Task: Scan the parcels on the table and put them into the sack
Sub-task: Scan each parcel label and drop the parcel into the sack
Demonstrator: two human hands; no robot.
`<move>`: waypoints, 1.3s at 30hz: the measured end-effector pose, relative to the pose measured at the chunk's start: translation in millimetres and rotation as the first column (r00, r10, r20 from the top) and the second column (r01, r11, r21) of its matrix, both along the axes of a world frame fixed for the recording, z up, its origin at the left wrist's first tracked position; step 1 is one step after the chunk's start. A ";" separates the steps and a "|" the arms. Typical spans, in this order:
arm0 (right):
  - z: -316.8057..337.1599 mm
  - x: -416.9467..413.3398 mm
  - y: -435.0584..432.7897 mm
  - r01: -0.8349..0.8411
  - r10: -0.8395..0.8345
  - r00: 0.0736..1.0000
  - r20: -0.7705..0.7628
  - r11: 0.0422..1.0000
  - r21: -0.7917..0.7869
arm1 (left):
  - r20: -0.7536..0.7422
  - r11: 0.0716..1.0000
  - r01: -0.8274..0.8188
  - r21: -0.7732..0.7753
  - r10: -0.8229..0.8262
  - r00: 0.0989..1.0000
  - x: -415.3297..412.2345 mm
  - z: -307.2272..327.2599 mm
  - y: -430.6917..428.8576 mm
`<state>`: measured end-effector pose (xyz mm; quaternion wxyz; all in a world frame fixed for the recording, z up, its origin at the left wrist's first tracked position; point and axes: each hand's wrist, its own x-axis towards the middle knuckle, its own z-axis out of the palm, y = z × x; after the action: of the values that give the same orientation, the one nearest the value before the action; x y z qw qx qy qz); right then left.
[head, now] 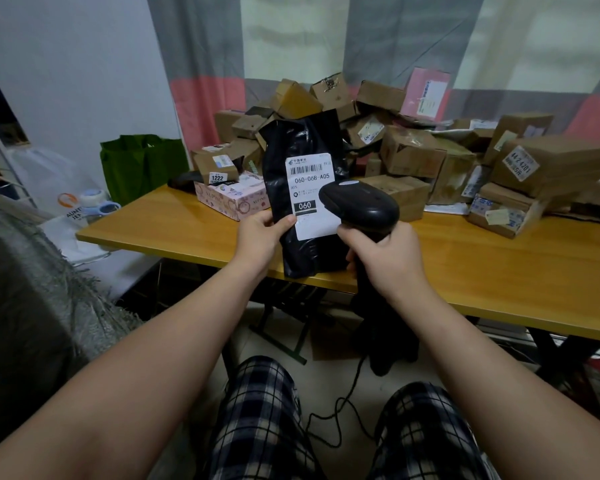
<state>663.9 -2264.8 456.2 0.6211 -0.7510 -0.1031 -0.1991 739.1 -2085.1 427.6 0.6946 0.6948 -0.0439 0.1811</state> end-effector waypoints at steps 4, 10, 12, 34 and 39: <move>5.4 -1.3 -0.9 0.014 -0.014 1.000 0.009 1.000 -0.015 | -0.015 1.000 -0.002 0.017 0.002 1.000 4.0 -1.5 -0.2; 6.7 -2.9 -1.5 0.032 -0.032 0.999 -0.001 0.998 -0.053 | -0.012 1.000 0.002 0.021 -0.002 1.000 5.6 -1.8 1.1; 6.4 -3.7 -1.5 0.028 -0.028 1.000 -0.004 0.998 -0.057 | -0.013 1.000 0.003 0.025 -0.003 1.000 6.0 -2.1 1.6; -77.3 -17.8 182.1 -0.551 0.521 0.829 -0.204 0.824 -0.134 | -0.054 0.813 -0.579 0.061 0.582 0.811 -178.2 -60.8 190.6; -105.4 -25.2 235.0 -0.630 0.577 0.774 -0.260 0.741 -0.230 | -0.110 0.615 -0.735 0.285 0.783 0.612 -236.2 -84.4 253.3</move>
<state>638.7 -2029.8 350.8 0.5350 -0.7770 -0.3172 0.0973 502.9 -1831.8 343.3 0.4733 0.7324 0.3154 0.3744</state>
